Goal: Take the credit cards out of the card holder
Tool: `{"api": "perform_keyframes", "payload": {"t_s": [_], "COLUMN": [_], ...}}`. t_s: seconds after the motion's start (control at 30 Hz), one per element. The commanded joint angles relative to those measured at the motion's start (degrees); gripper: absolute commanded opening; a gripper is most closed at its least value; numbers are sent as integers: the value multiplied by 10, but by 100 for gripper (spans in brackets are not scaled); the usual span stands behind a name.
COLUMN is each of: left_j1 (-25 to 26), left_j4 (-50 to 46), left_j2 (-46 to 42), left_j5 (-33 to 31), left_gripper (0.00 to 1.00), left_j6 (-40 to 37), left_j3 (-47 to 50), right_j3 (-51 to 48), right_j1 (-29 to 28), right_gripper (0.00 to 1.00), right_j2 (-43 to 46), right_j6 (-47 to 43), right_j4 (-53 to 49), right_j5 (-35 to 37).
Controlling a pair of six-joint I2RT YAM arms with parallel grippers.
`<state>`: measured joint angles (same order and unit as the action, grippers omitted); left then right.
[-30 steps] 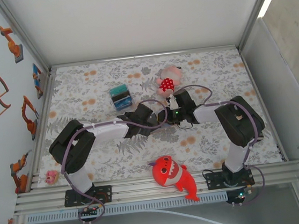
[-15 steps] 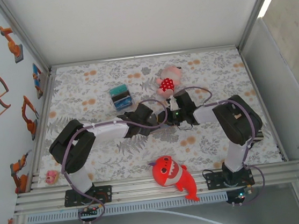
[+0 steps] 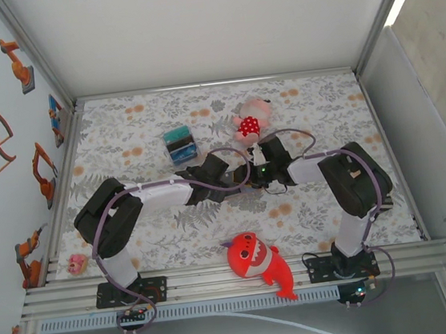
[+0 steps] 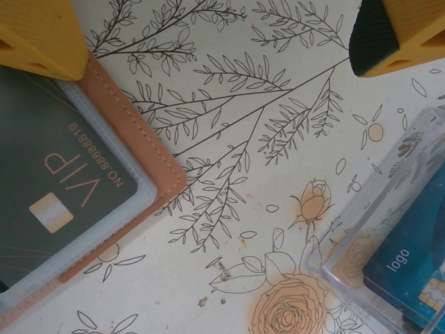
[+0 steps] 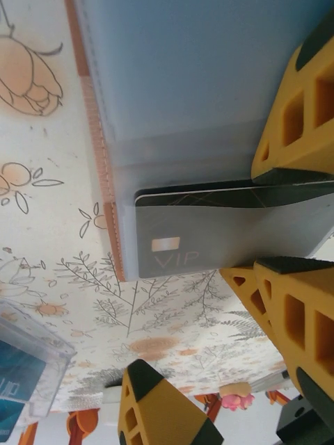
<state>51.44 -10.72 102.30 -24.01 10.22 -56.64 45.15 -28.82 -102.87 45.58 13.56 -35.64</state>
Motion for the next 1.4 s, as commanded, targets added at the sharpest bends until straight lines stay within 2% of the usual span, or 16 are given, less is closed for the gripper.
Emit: {"api": "perform_keyframes", "payload": {"t_s": [0.0,0.1,0.23,0.33,0.57,1.2,1.37], "left_j1": [5,5,5,6,5,6,6], "left_j4": [-13,-14,-18,-17,-20,-23,-24], "left_j2": [13,16,19,16,13,13,11], "left_j5": [7,7,6,7,6,3,5], "left_gripper": [97,97,97,97,97,97,97], "left_j6": [3,4,6,6,5,4,5], "left_j3": [-10,-12,-13,-10,-11,-12,-12], "right_j3": [-1,-7,-33,-44,-52,-73,-59], "right_j1": [-2,-1,0,0,4,34,37], "right_gripper": [35,31,26,20,12,0,0], "right_j2": [4,-1,-4,2,16,32,41], "right_j6": [-27,-15,44,64,64,55,12], "right_j4": [-66,-35,85,127,131,130,53], "right_j5": [40,19,-38,-53,-54,-53,-27]}}
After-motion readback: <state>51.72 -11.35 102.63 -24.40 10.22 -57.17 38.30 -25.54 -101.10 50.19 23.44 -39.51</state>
